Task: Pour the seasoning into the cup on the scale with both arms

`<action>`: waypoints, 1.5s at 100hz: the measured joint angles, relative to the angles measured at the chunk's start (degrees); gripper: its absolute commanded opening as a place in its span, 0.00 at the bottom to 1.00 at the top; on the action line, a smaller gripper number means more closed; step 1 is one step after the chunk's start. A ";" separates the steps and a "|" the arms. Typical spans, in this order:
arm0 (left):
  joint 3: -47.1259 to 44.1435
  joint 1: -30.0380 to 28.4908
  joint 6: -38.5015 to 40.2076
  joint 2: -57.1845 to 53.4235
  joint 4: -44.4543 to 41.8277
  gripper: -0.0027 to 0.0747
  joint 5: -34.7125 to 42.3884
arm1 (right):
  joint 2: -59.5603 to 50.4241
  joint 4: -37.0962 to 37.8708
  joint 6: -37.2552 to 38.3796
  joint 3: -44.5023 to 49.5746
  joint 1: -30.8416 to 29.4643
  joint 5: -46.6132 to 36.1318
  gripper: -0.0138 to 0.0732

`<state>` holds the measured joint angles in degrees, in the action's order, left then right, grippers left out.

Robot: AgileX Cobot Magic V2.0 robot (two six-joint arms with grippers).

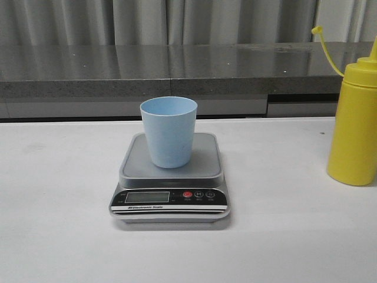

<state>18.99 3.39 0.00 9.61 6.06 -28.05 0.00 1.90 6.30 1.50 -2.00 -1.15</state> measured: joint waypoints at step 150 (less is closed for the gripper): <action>-2.38 0.00 0.00 0.00 -1.63 0.01 4.36 | -0.56 0.00 0.13 0.10 -0.03 2.78 0.08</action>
<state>16.60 3.39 0.00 9.61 4.43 -23.69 -0.56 1.90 6.43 1.60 -2.03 1.63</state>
